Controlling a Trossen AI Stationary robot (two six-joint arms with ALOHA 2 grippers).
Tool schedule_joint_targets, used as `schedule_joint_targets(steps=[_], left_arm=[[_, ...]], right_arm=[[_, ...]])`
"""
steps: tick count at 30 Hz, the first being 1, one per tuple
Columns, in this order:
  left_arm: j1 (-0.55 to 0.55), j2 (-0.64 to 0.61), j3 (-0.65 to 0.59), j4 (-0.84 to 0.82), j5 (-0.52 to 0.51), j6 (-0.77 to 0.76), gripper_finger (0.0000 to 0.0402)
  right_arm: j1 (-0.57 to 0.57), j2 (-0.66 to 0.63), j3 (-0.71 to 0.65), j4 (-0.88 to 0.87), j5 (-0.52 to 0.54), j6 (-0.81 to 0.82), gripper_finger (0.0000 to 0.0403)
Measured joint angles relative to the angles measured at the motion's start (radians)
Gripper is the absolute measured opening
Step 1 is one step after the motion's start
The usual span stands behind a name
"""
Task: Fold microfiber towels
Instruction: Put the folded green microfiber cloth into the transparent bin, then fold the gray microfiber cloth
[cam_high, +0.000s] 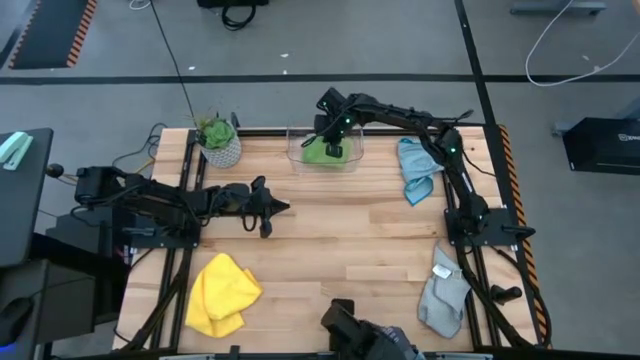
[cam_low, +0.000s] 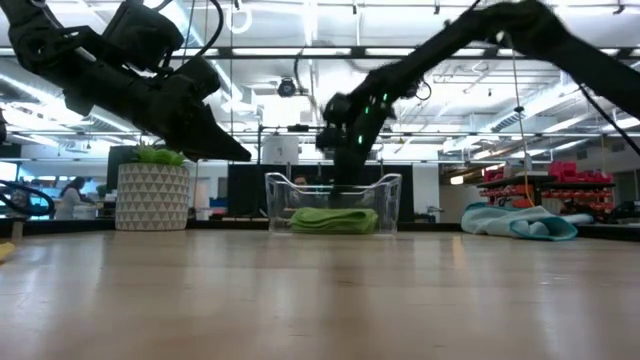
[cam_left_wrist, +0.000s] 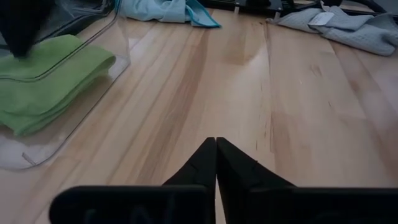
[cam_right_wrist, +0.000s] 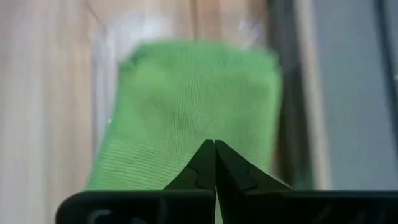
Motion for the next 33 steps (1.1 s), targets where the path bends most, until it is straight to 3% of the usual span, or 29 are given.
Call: schedule_joint_targets(steps=[4, 6, 12, 17, 22, 27, 29, 33], left_arm=[[0.000, 0.000, 0.000, 0.015, -0.034, -0.018, 0.0006], [0.000, 0.000, 0.000, 0.023, -0.042, -0.012, 0.0007], [-0.002, 0.036, -0.014, 0.168, -0.046, 0.005, 0.0005], [0.004, 0.127, -0.020, 0.363, -0.045, 0.064, 0.0007], [0.005, 0.235, -0.019, 0.469, -0.041, 0.062, 0.0006], [0.003, 0.318, -0.019, 0.532, -0.032, 0.062, 0.0018], [0.003, 0.333, -0.019, 0.548, -0.026, 0.063, 0.0015], [0.003, 0.339, -0.019, 0.547, -0.022, 0.062, 0.0005]], right_arm=[[0.016, -0.109, -0.017, 0.023, -0.001, 0.001, 0.0003], [0.029, -0.184, -0.093, 0.090, -0.010, 0.012, 0.0003], [0.076, -0.493, -0.565, 0.498, 0.009, 0.134, 0.0002], [0.179, -0.774, -0.908, 0.700, 0.167, 0.284, 0.0001], [0.343, -1.022, -1.116, 0.651, 0.438, 0.478, 0.0000], [0.539, -1.186, -1.207, 0.434, 0.682, 0.741, 0.0000], [0.617, -1.214, -1.211, 0.332, 0.729, 0.848, 0.0000], [0.774, -1.205, -1.186, 0.116, 0.725, 1.086, 0.0005]])
